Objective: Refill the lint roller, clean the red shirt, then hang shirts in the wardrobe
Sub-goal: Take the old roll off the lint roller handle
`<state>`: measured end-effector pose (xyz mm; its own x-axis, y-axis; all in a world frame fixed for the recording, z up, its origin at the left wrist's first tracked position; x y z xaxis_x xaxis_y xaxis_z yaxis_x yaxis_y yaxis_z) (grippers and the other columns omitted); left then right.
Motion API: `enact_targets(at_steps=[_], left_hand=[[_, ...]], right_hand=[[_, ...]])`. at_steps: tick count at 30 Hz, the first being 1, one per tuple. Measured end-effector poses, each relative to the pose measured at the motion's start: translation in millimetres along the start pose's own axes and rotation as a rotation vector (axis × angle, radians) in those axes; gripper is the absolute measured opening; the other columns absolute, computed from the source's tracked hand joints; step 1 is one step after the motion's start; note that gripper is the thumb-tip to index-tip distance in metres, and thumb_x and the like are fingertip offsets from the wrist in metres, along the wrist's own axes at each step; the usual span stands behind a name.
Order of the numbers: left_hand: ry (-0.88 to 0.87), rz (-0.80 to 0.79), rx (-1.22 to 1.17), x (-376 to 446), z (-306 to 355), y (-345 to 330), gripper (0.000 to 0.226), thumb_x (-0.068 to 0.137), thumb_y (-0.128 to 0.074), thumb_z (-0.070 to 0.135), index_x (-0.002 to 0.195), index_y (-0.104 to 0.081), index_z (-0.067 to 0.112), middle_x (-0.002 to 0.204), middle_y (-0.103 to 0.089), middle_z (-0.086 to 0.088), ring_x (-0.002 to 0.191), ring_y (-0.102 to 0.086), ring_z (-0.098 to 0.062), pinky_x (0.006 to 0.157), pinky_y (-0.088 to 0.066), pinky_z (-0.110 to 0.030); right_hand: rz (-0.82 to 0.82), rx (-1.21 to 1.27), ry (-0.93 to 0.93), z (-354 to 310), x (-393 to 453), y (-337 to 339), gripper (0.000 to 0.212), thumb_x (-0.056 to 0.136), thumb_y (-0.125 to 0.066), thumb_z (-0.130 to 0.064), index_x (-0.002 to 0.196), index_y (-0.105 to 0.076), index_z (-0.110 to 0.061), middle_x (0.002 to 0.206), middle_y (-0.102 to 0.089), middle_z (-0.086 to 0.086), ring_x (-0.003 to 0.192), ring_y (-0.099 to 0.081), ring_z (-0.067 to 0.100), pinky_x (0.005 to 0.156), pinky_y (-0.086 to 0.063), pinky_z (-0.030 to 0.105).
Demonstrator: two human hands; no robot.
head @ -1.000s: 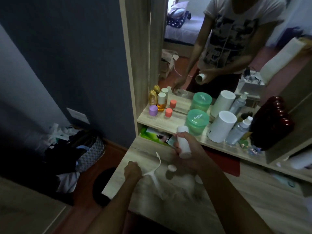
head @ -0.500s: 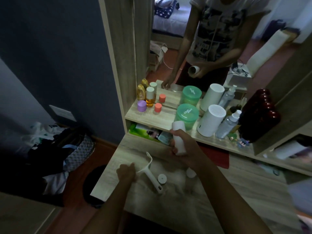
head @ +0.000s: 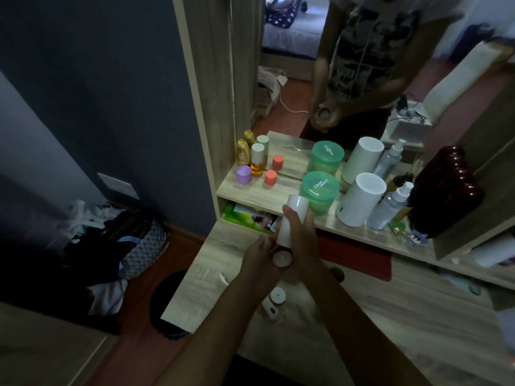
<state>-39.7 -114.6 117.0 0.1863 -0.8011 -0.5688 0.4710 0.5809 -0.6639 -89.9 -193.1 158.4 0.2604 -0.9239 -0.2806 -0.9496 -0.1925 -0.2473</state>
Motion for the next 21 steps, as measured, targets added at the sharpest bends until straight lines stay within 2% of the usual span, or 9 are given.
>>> enact_targets(at_steps=[3, 6, 9, 10, 12, 14, 16, 18, 21], left_hand=[[0.018, 0.030, -0.101, 2.4, 0.1, 7.5, 0.027, 0.097, -0.032, 0.012, 0.089, -0.056, 0.002, 0.062, -0.071, -0.009, 0.079, -0.059, -0.026, 0.062, -0.058, -0.032], [0.087, 0.032, -0.187, 5.3, -5.1, 17.8, 0.034, 0.080, -0.028, -0.008, 0.095, -0.058, -0.012, 0.091, -0.064, -0.026, 0.092, -0.058, -0.035, 0.079, -0.055, -0.037], [0.109, 0.214, -0.242, 9.9, -14.2, 58.4, 0.040, 0.082, -0.020, -0.015, 0.097, -0.056, -0.009, 0.116, -0.050, -0.029, 0.102, -0.052, -0.038, 0.089, -0.051, -0.042], [0.097, 0.284, -0.277, 11.6, -16.5, 76.7, 0.039, 0.083, -0.018, -0.016, 0.095, -0.054, -0.007, 0.120, -0.046, -0.030, 0.101, -0.050, -0.039, 0.089, -0.051, -0.045], [0.087, 0.379, -0.283, 14.1, -19.8, 112.4, 0.036, 0.087, -0.019, -0.016, 0.095, -0.052, -0.007, 0.117, -0.047, -0.030, 0.093, -0.050, -0.038, 0.071, -0.058, -0.046], [0.127, 0.408, -0.150, 14.2, -27.0, 141.1, 0.034, 0.092, -0.024, -0.013, 0.115, -0.050, -0.012, 0.101, -0.053, -0.029, 0.086, -0.054, -0.035, 0.051, -0.058, -0.041], [0.171, 0.406, 0.032, 13.3, -34.2, 158.4, 0.035, 0.092, -0.032, -0.012, 0.123, -0.049, -0.010, 0.093, -0.058, -0.026, 0.081, -0.057, -0.031, 0.053, -0.058, -0.038], [0.181, 0.431, 0.218, 11.0, -39.1, 169.9, 0.037, 0.087, -0.040, -0.014, 0.120, -0.056, -0.006, 0.093, -0.061, -0.020, 0.082, -0.060, -0.029, 0.062, -0.059, -0.038], [0.091, 0.460, 0.564, 3.4, -32.2, 175.1, 0.026, 0.087, -0.046, -0.010, 0.102, -0.064, 0.004, 0.085, -0.062, -0.013, 0.073, -0.059, -0.022, 0.046, -0.053, -0.020]], right_hand=[[0.008, 0.040, 0.011, 0.4, 0.7, -0.2, 0.025, 0.090, -0.062, -0.025, 0.110, -0.049, -0.015, 0.069, -0.061, 0.008, 0.053, -0.061, 0.018, 0.048, -0.050, 0.028], [0.014, 0.119, -0.024, 4.8, 2.6, 4.4, 0.028, 0.089, -0.062, -0.030, 0.113, -0.050, -0.021, 0.065, -0.064, 0.003, 0.054, -0.064, 0.017, 0.051, -0.049, 0.029], [0.045, 0.116, -0.031, 6.4, 7.4, 14.0, 0.040, 0.081, -0.067, -0.039, 0.114, -0.053, -0.021, 0.071, -0.065, 0.004, 0.060, -0.064, 0.019, 0.056, -0.049, 0.033], [0.050, 0.111, -0.032, 5.6, 7.9, 16.3, 0.048, 0.075, -0.069, -0.043, 0.114, -0.054, -0.021, 0.076, -0.063, 0.006, 0.065, -0.063, 0.022, 0.058, -0.049, 0.035], [0.042, 0.132, -0.042, 7.1, 10.3, 19.6, 0.054, 0.069, -0.072, -0.044, 0.114, -0.056, -0.019, 0.077, -0.060, 0.008, 0.067, -0.059, 0.023, 0.059, -0.048, 0.035], [0.025, 0.143, -0.062, 10.7, 11.0, 20.8, 0.044, 0.074, -0.070, -0.039, 0.111, -0.057, -0.018, 0.070, -0.060, 0.005, 0.063, -0.059, 0.021, 0.057, -0.048, 0.033], [0.004, 0.151, -0.073, 14.1, 9.9, 20.1, 0.029, 0.083, -0.066, -0.031, 0.107, -0.057, -0.018, 0.064, -0.060, 0.002, 0.058, -0.059, 0.017, 0.054, -0.048, 0.030], [-0.021, 0.159, -0.078, 18.4, 7.8, 18.0, 0.022, 0.087, -0.063, -0.026, 0.106, -0.055, -0.017, 0.064, -0.058, 0.003, 0.055, -0.058, 0.015, 0.052, -0.048, 0.029], [-0.039, 0.136, -0.094, 27.0, 3.9, 17.0, 0.022, 0.089, -0.062, -0.025, 0.108, -0.055, -0.016, 0.069, -0.057, 0.005, 0.059, -0.057, 0.016, 0.054, -0.049, 0.030]])
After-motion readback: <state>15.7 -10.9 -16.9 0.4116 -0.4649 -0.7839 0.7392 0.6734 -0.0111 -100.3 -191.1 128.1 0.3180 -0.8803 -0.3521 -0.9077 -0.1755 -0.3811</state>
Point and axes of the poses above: each hand's wrist, its own x-axis towards the middle knuckle, its own y-axis out of the back of the hand, z = x × y, the point moved 8 cm from there along x, towards the middle knuckle
